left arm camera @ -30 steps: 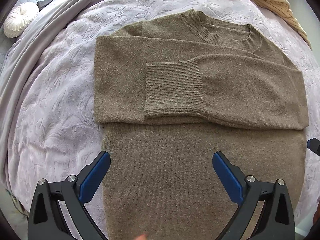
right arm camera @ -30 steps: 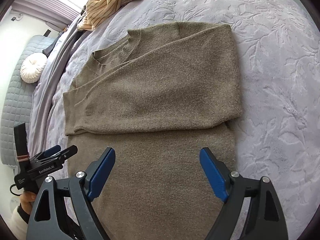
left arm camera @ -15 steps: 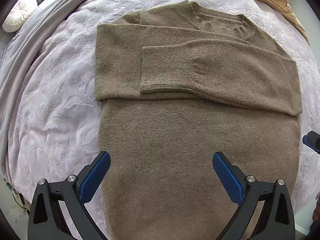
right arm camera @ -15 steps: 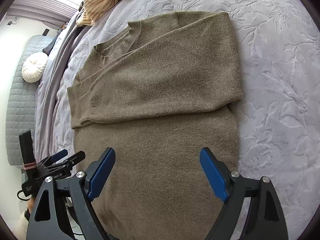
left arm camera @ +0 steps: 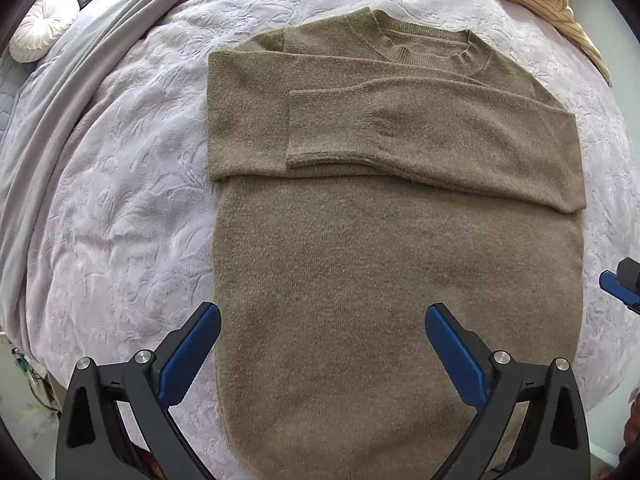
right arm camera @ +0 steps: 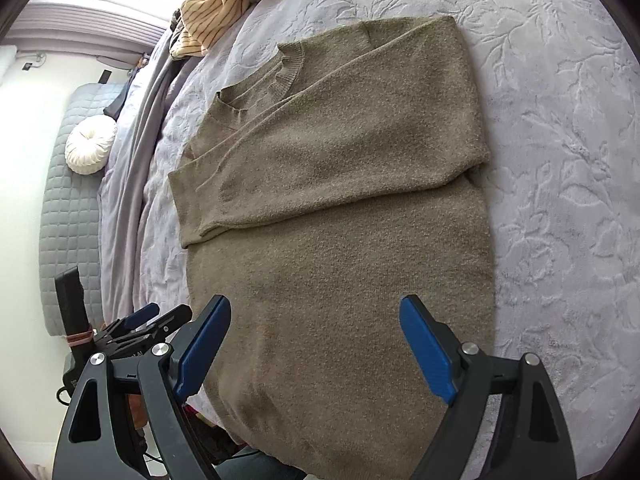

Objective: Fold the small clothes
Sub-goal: 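Move both tools to the sweater hem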

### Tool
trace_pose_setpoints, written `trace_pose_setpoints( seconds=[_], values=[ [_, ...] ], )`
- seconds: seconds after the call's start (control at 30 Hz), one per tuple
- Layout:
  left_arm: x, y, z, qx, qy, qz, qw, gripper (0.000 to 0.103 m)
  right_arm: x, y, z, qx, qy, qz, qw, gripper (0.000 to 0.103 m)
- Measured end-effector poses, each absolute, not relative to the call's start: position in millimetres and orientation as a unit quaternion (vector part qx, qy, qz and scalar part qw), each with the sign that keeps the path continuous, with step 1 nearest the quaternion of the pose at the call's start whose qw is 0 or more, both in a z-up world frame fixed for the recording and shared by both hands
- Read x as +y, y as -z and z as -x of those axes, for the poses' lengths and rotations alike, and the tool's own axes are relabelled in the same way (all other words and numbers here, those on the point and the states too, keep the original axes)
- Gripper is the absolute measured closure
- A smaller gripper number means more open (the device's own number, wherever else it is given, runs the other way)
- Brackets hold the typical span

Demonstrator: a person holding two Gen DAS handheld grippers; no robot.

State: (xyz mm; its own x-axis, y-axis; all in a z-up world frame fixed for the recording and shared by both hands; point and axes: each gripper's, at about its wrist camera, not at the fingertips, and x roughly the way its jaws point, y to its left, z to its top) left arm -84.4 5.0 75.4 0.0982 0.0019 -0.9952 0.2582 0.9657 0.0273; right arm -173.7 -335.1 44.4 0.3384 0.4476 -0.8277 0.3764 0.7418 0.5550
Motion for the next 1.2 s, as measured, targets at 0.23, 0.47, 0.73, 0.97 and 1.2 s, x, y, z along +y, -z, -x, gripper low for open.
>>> trace_pose_setpoints(
  seconds=[0.23, 0.47, 0.73, 0.97, 1.2],
  values=[
    [22, -82, 96, 0.67, 0.077, -0.098, 0.732, 0.001, -327, -29, 180, 0.58, -0.045, -0.396, 0.711, 0.014],
    [44, -85, 113, 0.677, 0.077, -0.093, 0.727, 0.001, -310, -30, 181, 0.576, -0.068, -0.413, 0.702, 0.014],
    [71, -74, 140, 0.682, 0.091, -0.101, 0.719, 0.001, -291, -28, 201, 0.574, -0.058, -0.431, 0.694, 0.014],
    [101, -59, 175, 0.689, 0.111, -0.091, 0.71, 0.001, -262, -17, 251, 0.584, -0.031, -0.436, 0.684, 0.014],
    [137, -41, 212, 0.702, 0.136, -0.074, 0.695, 0.001, -244, -6, 313, 0.578, 0.004, -0.458, 0.676, 0.014]
  ],
)
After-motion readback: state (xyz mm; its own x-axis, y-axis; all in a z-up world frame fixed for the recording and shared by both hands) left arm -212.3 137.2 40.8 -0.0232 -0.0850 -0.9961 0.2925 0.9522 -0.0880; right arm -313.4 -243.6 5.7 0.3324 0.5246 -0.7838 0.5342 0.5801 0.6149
